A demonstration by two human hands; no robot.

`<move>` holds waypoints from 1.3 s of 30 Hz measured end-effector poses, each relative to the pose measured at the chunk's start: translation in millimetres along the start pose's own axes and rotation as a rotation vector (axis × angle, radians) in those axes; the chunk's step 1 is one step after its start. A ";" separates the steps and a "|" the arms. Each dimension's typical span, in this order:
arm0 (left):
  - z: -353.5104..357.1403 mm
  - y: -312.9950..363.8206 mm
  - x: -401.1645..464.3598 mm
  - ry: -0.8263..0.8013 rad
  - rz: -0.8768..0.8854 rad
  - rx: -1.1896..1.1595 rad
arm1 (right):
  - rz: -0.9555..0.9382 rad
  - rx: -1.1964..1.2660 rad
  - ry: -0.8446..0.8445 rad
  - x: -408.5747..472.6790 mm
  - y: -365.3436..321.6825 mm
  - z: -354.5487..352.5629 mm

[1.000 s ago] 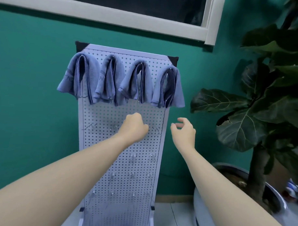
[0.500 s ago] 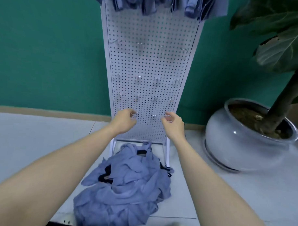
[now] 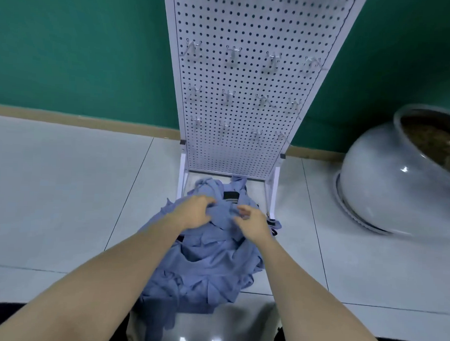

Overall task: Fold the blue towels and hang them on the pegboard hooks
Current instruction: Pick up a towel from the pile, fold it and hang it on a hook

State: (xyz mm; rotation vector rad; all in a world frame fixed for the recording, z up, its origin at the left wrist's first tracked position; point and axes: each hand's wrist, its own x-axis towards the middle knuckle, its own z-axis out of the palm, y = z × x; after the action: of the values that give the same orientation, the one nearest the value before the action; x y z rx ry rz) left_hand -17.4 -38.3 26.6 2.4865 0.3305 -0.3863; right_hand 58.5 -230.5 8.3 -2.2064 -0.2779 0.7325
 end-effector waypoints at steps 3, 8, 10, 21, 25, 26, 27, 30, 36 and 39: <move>16.3 -18.9 5.8 0.006 0.000 -0.021 | 0.003 -0.067 -0.085 10.0 17.2 16.6; 21.8 -25.1 11.6 0.086 0.036 -0.067 | -0.035 -0.150 -0.067 14.2 29.0 36.6; 7.8 -12.5 13.3 0.152 0.060 -0.171 | -0.050 -0.097 0.031 14.9 23.0 37.2; -128.8 69.4 -19.9 0.167 0.024 -0.608 | -0.271 0.624 0.366 -27.3 -131.1 -76.1; -158.7 90.7 -45.1 0.030 0.099 -0.547 | -0.428 0.508 0.403 -57.5 -181.6 -125.6; -164.8 97.0 -53.0 0.010 0.124 -0.561 | -0.476 0.468 0.395 -66.6 -191.7 -134.7; -170.8 102.5 -60.3 -0.003 0.154 -0.583 | -0.516 0.427 0.392 -76.0 -199.8 -142.4; -186.2 113.9 -83.7 -0.021 0.225 -0.607 | -0.625 0.336 0.400 -100.2 -215.5 -161.3; -183.9 117.0 -121.9 -0.071 0.230 -0.496 | -0.730 0.352 0.449 -122.7 -219.3 -180.9; -175.8 102.5 -130.6 -0.041 0.174 -0.411 | -0.739 0.379 0.469 -123.2 -209.8 -186.2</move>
State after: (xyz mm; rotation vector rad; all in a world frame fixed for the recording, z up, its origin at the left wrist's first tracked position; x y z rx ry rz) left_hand -70.9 -34.4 262.4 2.0820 0.1554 -0.2657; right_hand 74.9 -254.6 313.3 -1.6622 -0.6075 -0.1341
